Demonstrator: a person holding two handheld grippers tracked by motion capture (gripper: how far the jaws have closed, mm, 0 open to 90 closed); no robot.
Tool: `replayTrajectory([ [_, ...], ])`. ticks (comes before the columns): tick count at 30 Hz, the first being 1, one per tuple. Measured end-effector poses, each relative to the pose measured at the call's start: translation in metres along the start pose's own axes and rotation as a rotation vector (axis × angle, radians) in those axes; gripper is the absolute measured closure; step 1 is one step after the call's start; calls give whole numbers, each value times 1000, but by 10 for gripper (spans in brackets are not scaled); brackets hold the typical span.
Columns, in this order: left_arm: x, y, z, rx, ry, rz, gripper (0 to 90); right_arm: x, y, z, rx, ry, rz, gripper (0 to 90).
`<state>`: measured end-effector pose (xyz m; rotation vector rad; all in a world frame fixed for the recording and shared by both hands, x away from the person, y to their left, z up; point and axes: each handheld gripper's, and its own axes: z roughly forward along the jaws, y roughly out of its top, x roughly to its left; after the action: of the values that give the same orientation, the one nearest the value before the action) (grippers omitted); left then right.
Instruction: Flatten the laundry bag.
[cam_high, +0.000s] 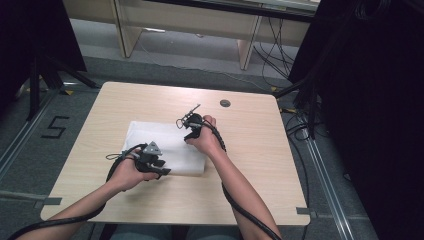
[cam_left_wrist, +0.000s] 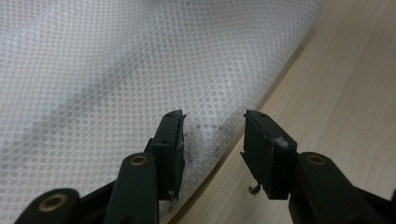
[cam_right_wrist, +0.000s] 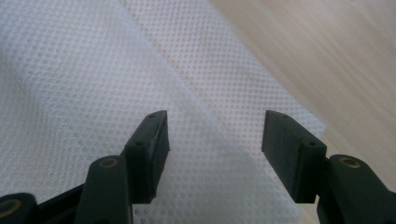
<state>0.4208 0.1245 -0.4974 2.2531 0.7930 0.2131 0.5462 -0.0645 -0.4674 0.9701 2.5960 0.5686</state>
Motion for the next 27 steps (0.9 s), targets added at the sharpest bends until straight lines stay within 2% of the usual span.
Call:
replayTrajectory([
  [2, 1, -1, 2, 15, -5, -6, 579, 1, -1, 6, 24, 9, -5, 433],
  [6, 1, -1, 4, 12, -9, -18, 569, 5, -4, 17, 47, 64, 13, 461],
  [7, 2, -1, 4, 13, -9, -10, 568, 4, -4, 17, 47, 73, 8, 525],
  [8, 2, -2, 5, 14, -10, -15, 568, 4, -4, 17, 47, 73, 8, 525],
  [9, 2, -2, 5, 15, -12, -15, 567, 5, -4, 16, 48, 87, 7, 571],
  [10, 2, -2, 6, 10, -14, -22, 567, 7, -4, 15, 59, 93, -21, 677],
  [11, 2, -2, 6, 10, -14, -22, 567, 7, -4, 15, 59, 93, -21, 677],
  [12, 3, -2, 6, 14, -11, -14, 567, 9, -3, 14, 64, 102, -31, 719],
  [13, 3, -2, 5, 23, -13, -9, 566, 11, -3, 14, 65, 96, -49, 762],
  [14, 3, -2, 5, 28, -12, -3, 564, 14, -1, 12, 75, 76, -98, 841],
  [15, 2, -3, 6, 16, -10, -18, 564, 14, -1, 12, 75, 76, -98, 841],
  [19, 2, -3, 7, 18, -12, -16, 567, 20, 2, 5, 78, 66, -123, 882],
  [20, 2, -3, 7, 15, -12, -20, 567, 20, 3, 3, 72, 65, -140, 884],
  [23, 1, -4, 8, 11, -10, -21, 576, 23, 6, -9, 41, 68, -152, 886],
  [24, 2, -3, 8, 15, 1, 2, 576, 23, 6, -9, 41, 68, -152, 886],
  [25, 2, -3, 7, 21, -2, 9, 580, 23, 7, -18, 22, 59, -175, 886],
  [27, 1, -4, 8, 15, -1, -9, 581, 23, 8, -23, 13, 62, -173, 887],
])
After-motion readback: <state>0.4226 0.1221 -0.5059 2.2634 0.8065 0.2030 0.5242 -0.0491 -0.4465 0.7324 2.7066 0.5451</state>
